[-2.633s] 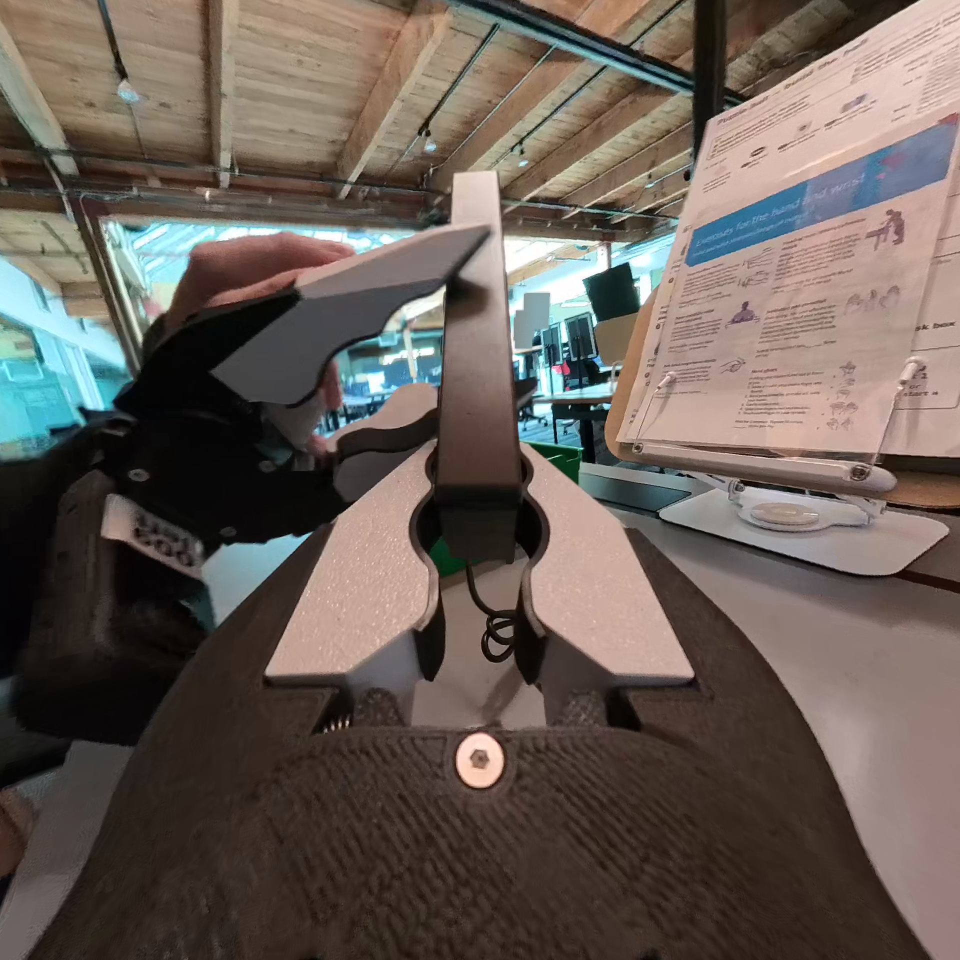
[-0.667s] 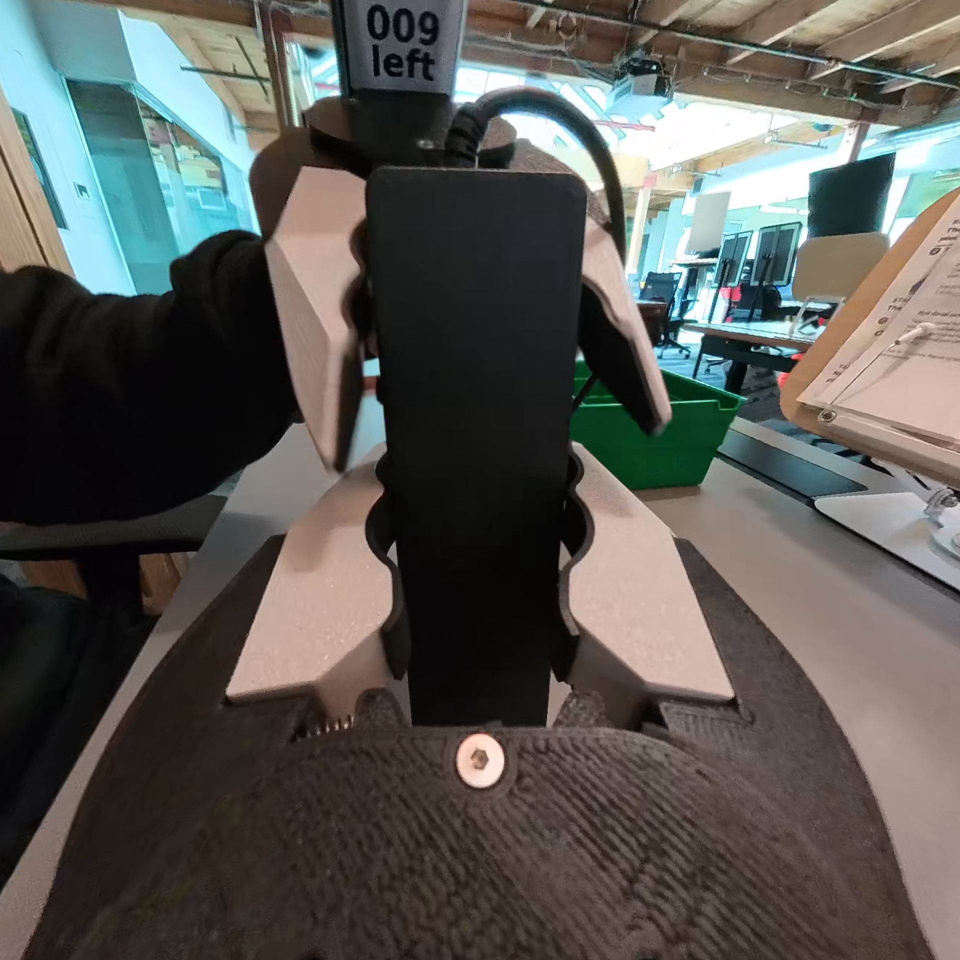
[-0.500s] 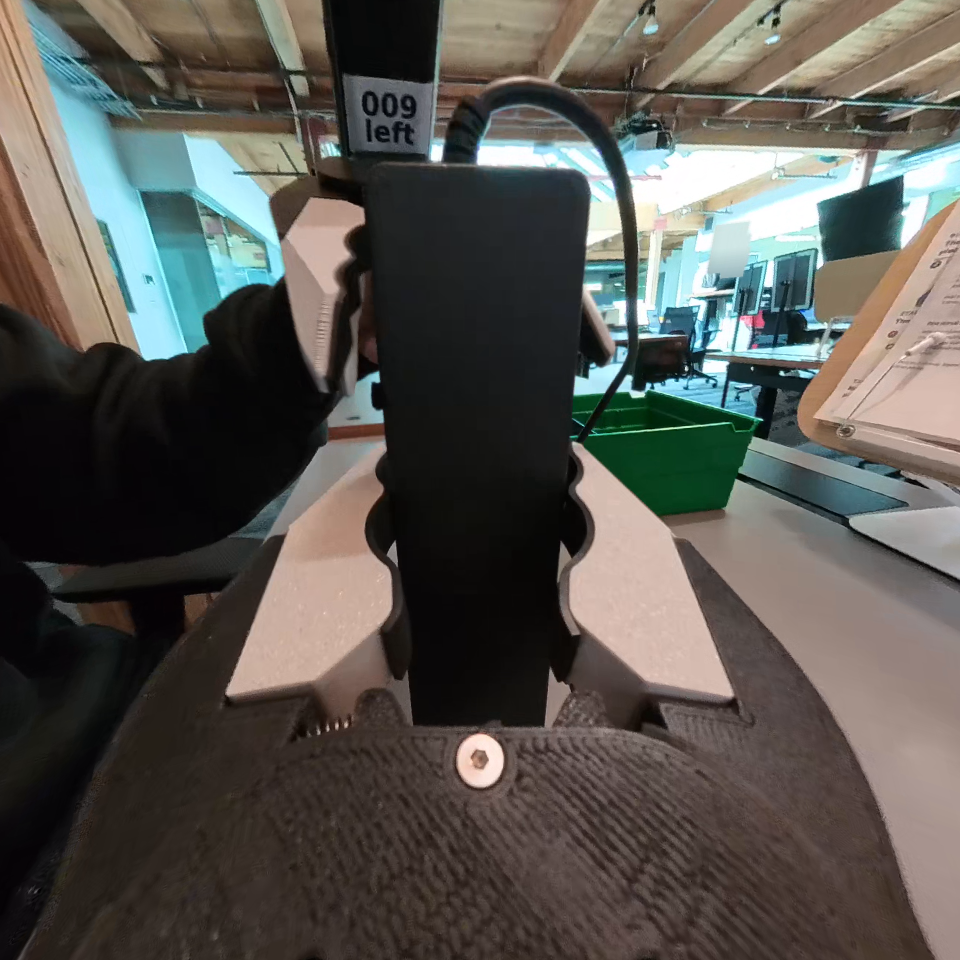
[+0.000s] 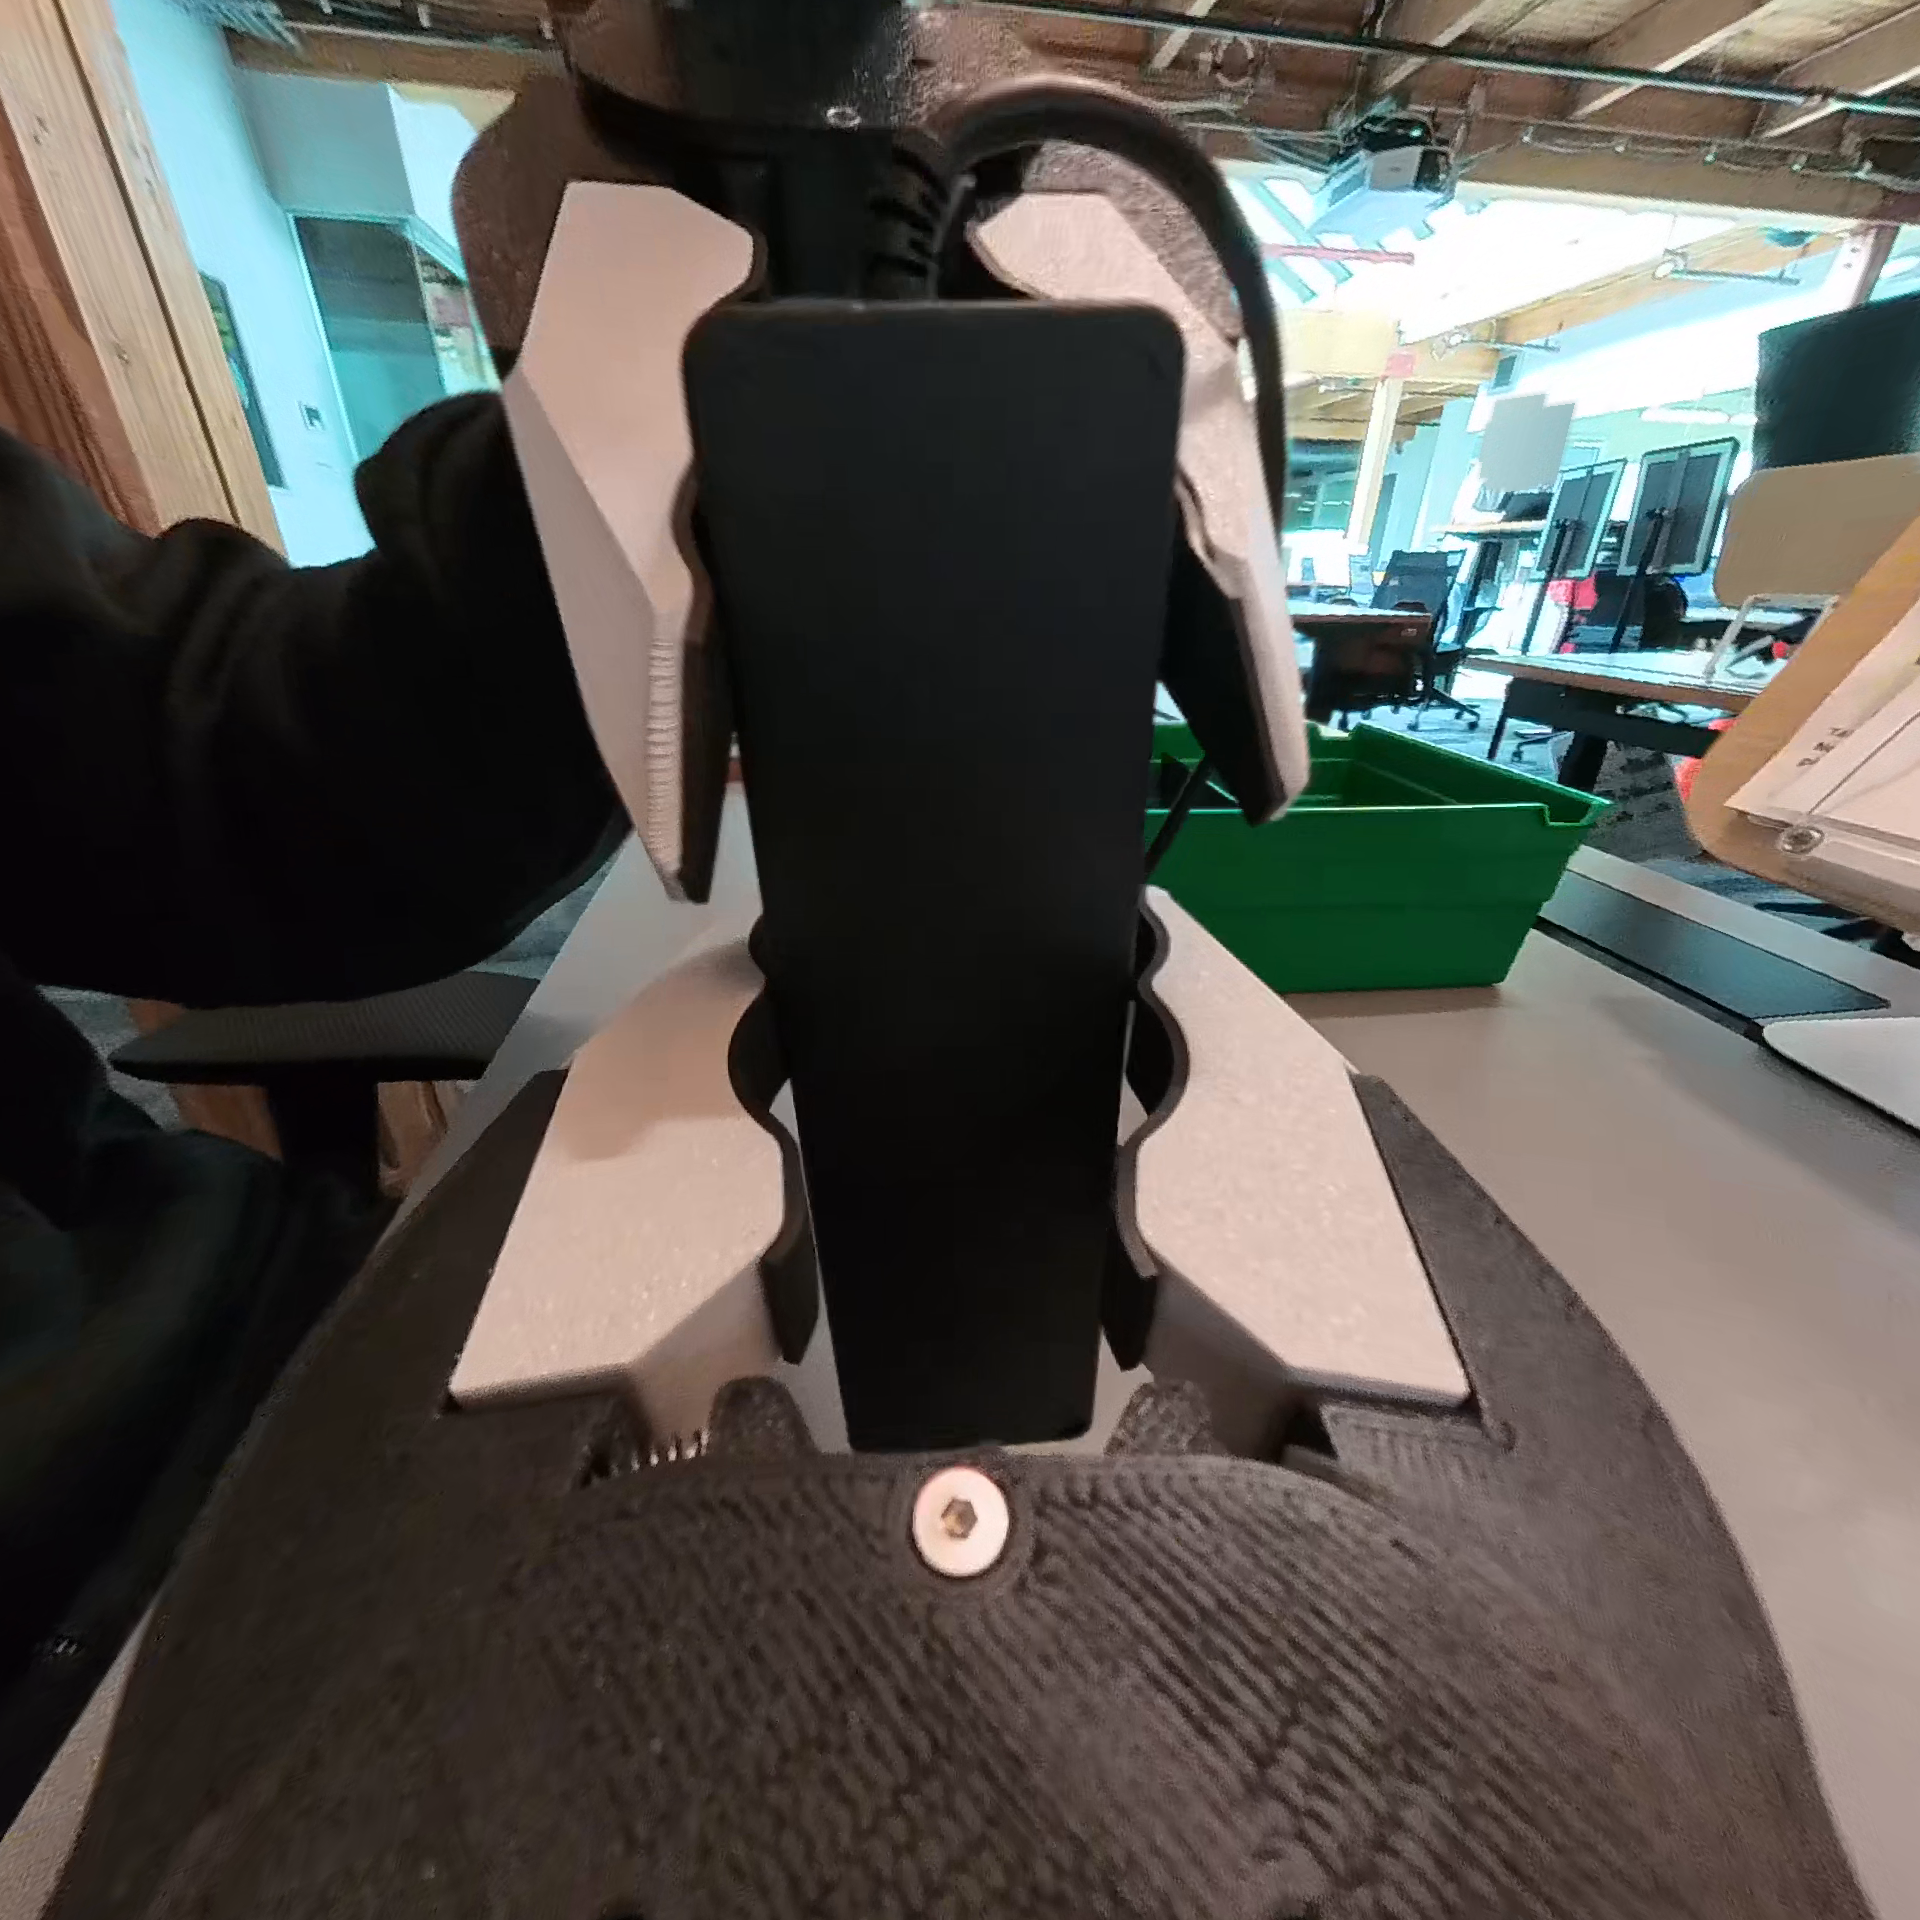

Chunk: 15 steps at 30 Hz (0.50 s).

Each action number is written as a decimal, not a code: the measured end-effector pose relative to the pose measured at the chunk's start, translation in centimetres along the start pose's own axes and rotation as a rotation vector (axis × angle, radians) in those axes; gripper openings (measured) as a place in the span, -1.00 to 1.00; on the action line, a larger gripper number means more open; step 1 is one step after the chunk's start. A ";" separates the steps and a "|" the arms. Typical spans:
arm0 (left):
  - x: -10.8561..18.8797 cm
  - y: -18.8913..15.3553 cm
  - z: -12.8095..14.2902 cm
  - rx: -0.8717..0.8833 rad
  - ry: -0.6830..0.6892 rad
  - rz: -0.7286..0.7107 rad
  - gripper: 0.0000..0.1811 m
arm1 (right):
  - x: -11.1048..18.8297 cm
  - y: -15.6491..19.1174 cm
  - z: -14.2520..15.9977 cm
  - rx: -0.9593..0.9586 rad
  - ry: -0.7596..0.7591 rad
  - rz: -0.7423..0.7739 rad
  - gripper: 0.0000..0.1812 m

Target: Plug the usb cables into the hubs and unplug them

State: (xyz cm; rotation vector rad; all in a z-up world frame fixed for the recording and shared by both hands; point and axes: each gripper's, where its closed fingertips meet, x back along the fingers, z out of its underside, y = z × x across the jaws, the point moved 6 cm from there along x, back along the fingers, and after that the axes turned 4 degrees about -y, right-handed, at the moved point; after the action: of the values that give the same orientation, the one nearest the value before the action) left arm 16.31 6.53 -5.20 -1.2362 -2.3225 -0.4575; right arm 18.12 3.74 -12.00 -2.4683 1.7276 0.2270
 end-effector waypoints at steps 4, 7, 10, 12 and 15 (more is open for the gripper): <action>-0.5 -0.3 -0.1 -0.035 0.001 0.020 -0.39 | -0.3 -0.2 0.4 0.013 0.046 0.035 -0.10; -1.2 -0.4 -0.1 -0.073 0.021 0.018 -0.38 | -0.8 0.1 0.7 0.029 0.075 0.029 -0.11; -1.6 -0.4 0.2 -0.090 0.044 0.025 -0.38 | -1.0 0.1 0.9 0.009 0.079 0.031 -0.17; -1.6 -0.5 0.2 -0.083 0.030 0.032 -0.38 | -0.8 0.2 1.0 0.019 0.105 0.016 -0.25; -1.4 -0.4 0.2 -0.068 0.017 0.023 -0.37 | -0.8 0.1 0.9 0.037 0.126 0.020 -0.27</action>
State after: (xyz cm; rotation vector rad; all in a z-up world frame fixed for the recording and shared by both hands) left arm 16.59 5.42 -6.13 -1.2845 -2.2933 -0.5413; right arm 17.68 4.55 -12.77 -2.4896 1.7874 0.0418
